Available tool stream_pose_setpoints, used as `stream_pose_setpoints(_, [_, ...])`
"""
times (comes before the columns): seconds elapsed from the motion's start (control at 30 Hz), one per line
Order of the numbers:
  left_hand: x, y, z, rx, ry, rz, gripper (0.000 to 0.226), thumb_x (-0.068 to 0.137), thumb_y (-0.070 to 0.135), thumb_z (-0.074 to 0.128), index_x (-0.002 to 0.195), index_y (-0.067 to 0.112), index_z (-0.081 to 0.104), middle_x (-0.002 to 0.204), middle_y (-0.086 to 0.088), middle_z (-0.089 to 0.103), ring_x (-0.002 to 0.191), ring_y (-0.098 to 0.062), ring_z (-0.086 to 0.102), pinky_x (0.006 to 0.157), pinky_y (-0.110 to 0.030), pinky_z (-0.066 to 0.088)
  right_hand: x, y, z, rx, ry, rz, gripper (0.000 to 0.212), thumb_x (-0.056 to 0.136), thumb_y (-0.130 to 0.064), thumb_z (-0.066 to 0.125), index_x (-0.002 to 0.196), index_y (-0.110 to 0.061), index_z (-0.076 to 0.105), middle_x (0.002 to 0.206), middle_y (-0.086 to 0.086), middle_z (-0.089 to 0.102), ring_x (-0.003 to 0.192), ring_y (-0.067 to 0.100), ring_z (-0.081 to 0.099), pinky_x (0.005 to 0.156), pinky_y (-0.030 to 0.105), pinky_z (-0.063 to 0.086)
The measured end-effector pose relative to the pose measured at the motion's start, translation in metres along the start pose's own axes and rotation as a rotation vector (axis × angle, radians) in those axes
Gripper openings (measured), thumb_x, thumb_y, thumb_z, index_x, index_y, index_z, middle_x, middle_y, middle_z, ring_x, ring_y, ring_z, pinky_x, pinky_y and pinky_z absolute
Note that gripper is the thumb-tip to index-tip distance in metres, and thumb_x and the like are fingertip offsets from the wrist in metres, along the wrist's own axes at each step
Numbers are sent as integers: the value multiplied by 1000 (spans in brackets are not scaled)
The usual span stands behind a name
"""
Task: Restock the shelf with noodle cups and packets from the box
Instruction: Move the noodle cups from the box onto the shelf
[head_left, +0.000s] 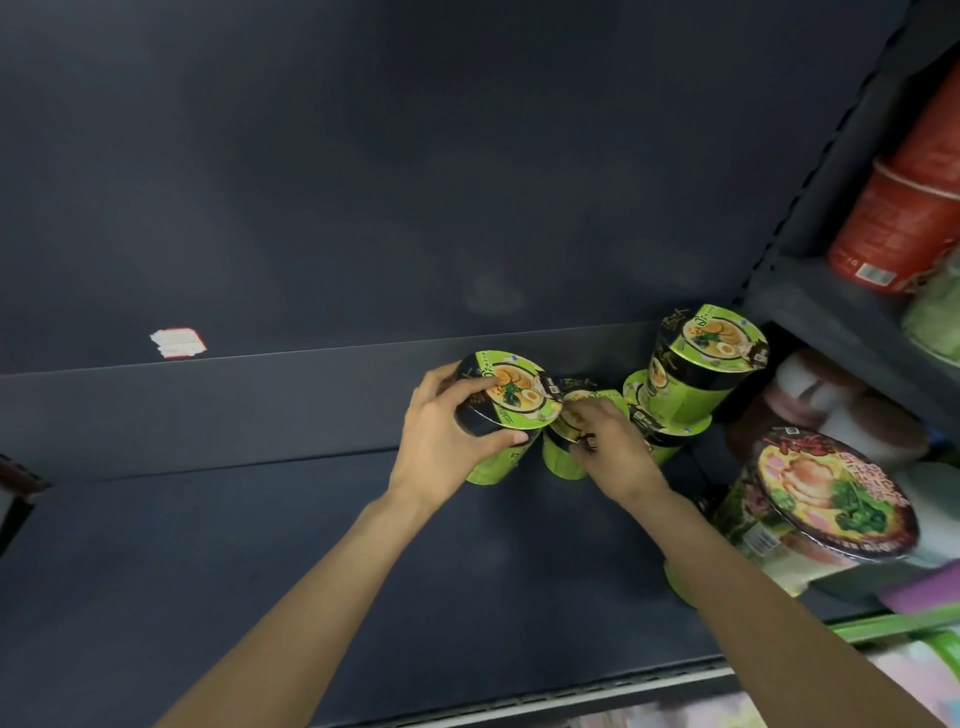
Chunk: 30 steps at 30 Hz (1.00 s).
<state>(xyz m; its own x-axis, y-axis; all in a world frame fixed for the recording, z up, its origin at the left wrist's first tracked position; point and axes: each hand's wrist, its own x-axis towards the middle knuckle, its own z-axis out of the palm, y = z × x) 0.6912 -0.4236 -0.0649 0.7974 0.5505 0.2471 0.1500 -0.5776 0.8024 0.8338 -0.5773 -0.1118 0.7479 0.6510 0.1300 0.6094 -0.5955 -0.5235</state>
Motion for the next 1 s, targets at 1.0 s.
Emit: stream_pose_setpoints(1.0, [62,37,44,-17,-262,128,57,82,8,71,134,14,50,140,-7,38,120,-17,50,98,-11,39,13,-28,-87,112,91,20,57,82,-35,69,132,-16,53,148,1,32,139,18,24,111,30,22])
